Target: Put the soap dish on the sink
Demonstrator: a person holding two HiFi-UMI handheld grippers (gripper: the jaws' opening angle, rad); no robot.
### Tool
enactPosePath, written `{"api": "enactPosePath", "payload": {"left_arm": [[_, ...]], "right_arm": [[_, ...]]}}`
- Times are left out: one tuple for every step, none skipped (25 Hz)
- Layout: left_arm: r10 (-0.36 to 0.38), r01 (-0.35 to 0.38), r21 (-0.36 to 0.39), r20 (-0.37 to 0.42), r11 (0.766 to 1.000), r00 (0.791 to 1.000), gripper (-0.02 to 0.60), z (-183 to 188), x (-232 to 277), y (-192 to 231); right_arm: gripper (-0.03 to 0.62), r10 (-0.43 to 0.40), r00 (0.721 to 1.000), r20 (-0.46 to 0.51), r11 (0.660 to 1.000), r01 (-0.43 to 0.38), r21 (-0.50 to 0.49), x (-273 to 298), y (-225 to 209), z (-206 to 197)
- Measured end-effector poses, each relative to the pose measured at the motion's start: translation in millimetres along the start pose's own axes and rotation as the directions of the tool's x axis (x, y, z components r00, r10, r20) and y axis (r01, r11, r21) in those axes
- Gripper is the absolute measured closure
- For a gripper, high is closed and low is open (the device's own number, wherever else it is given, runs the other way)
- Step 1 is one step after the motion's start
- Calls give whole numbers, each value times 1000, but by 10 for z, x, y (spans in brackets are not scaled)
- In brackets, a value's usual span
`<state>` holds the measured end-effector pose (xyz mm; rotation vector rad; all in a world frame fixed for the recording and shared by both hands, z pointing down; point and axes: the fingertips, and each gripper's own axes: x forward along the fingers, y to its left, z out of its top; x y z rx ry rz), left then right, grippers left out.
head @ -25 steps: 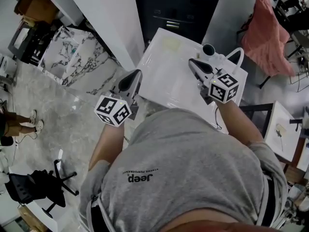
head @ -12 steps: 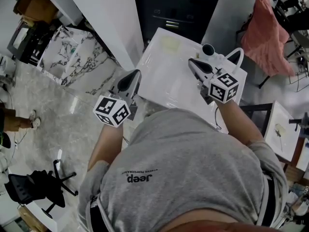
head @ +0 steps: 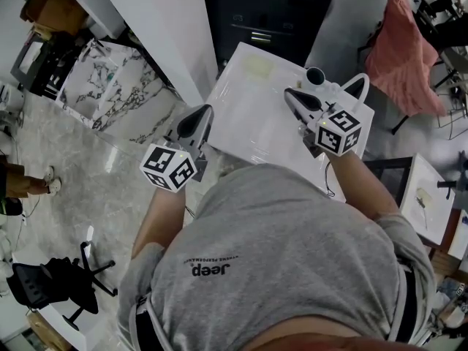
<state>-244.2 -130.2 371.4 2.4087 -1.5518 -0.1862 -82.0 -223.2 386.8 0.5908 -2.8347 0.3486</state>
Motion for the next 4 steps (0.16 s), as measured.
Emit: {"api": "enactPosePath", "payload": {"left_arm": [[0,0,1,0,1000,1000,569,2,5,2],[0,0,1,0,1000,1000,569,4,11,2],[-1,1,2,1,1000,1000,569,6,18,1],[-2,2,2,2,1000,1000,569,8,24,0]], "right_arm": [[542,1,1000,0,1000,-1,0,2,-3,2],[542,1,1000,1,1000,-1,-1,3,-8,4],[542,1,1000,1,1000,-1,-1,4,-14,6],[542,2,1000,2,1000,-2,-1,6,-20,7]]}}
